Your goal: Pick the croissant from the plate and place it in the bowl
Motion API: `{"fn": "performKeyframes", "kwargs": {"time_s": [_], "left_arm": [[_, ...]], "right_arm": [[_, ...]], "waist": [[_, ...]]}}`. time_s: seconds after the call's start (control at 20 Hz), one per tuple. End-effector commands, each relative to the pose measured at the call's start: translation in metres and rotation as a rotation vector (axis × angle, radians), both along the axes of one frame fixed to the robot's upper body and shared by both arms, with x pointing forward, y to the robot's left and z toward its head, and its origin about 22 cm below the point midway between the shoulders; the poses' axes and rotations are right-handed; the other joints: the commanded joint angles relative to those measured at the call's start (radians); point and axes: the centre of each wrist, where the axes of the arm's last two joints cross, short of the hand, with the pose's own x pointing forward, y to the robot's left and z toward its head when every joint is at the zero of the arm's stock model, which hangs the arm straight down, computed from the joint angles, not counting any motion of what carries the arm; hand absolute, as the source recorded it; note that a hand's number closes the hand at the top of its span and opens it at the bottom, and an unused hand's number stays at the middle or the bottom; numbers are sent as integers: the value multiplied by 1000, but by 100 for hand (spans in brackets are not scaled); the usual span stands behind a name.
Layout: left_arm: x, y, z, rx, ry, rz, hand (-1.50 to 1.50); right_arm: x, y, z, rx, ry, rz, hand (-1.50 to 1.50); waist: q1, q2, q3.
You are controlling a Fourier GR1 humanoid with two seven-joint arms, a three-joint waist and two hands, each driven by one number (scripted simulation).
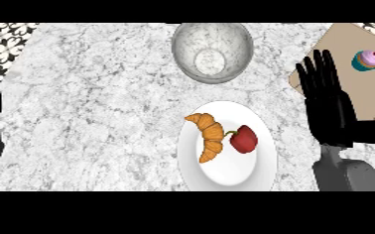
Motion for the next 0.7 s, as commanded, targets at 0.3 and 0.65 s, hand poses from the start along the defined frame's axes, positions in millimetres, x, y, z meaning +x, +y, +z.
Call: {"fn": "performKeyframes", "kwargs": {"time_s": [0.3,0.65], "left_arm": [[-15,-94,-63,-133,316,-468,0],[-36,-156,-72,-212,430,-686,0]], "right_arm": [[-7,-18,-5,-711,-39,-41,150],[-14,110,-56,-624,-26,-10,-150]], "waist": [[-103,0,-47],[-23,-16,-8]]}}
